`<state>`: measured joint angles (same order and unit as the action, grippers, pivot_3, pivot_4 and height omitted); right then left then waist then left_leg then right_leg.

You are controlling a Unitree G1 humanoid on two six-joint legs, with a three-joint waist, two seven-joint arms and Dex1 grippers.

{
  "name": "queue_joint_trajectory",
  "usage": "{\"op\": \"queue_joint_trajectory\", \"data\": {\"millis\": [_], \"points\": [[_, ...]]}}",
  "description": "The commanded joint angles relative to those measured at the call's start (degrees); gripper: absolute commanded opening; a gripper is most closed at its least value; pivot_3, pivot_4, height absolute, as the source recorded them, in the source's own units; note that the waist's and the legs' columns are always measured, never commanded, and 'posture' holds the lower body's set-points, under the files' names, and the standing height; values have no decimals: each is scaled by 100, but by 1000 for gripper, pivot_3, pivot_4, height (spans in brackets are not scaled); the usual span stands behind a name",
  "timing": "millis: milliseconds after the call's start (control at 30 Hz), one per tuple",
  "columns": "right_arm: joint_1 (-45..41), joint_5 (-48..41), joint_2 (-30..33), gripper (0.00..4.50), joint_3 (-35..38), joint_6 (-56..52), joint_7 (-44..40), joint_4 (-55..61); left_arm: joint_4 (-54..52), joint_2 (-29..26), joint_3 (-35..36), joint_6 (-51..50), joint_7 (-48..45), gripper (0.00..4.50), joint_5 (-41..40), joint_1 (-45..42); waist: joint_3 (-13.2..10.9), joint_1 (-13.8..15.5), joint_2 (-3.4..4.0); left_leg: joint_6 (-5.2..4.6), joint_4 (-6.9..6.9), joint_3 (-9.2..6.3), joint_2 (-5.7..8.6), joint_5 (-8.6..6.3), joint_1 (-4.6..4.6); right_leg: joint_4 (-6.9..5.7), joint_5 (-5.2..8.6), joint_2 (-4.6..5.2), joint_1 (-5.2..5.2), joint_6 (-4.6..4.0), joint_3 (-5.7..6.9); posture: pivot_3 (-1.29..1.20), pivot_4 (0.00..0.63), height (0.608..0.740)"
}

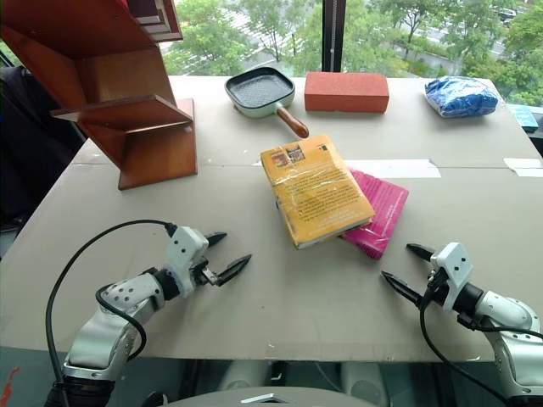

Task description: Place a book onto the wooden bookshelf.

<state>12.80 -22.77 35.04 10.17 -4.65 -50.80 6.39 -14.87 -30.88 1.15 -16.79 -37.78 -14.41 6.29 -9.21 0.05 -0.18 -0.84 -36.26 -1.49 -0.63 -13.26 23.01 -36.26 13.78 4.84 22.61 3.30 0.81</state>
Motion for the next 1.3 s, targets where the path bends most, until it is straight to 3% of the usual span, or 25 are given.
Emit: {"op": "queue_joint_trajectory", "data": {"millis": [33, 300, 700, 767, 933, 1133, 1300], "points": [[174, -144, 59, 4500, 253, 128, -197, -55, -113, -54, 0, -280, 23, 4465, -11, 337, -3, 0, -1, 0, 0, 0, 0, 0, 0, 0, 0, 0, 0, 0, 0, 0, 150, 740], [228, -220, 89, 4500, 458, 484, -546, -543, -933, 61, 21, -230, 107, 4465, -203, 1089, -14, 22, -12, -26, 4, 7, 4, 15, 44, 47, 1, -14, 16, 4, -2, 0, 150, 740], [593, -324, 157, 4500, 758, 516, -460, -151, -901, -111, -20, -324, -367, 4465, -583, 873, -14, 95, -11, -28, 0, 6, 7, 16, 71, 48, 1, -31, 39, 4, 0, 0, 150, 740], [737, -448, 201, 4500, 909, 450, -479, 119, -808, -64, 30, -528, -430, 4465, -824, 683, -14, 110, -8, -28, 0, 5, 11, 16, 72, 48, 0, -30, 40, 3, 0, 0, 150, 740], [1249, -781, 483, 4500, 1312, 178, -669, 1175, -334, 411, 522, -2012, -225, 4465, -2326, -246, -18, 158, 3, -30, -17, 0, 11, 17, 74, 34, 1, -37, 37, 11, 3, 0, 150, 740], [1682, -2064, 566, 4500, 2197, -721, -127, 2761, 326, 554, 262, -3145, -129, 4465, -2707, -1349, -19, 166, 1, -30, -54, -27, 11, 17, 71, 17, -3, -79, 11, 16, 5, 0, 150, 740], [2009, -2899, 473, 4500, 2530, -1243, 336, 3732, 829, 889, -248, -3428, -422, 4465, -2728, -2186, -18, 199, -7, -29, -67, -31, 19, 18, 73, 7, -3, -78, 9, 15, 2, 0, 150, 740]]}}
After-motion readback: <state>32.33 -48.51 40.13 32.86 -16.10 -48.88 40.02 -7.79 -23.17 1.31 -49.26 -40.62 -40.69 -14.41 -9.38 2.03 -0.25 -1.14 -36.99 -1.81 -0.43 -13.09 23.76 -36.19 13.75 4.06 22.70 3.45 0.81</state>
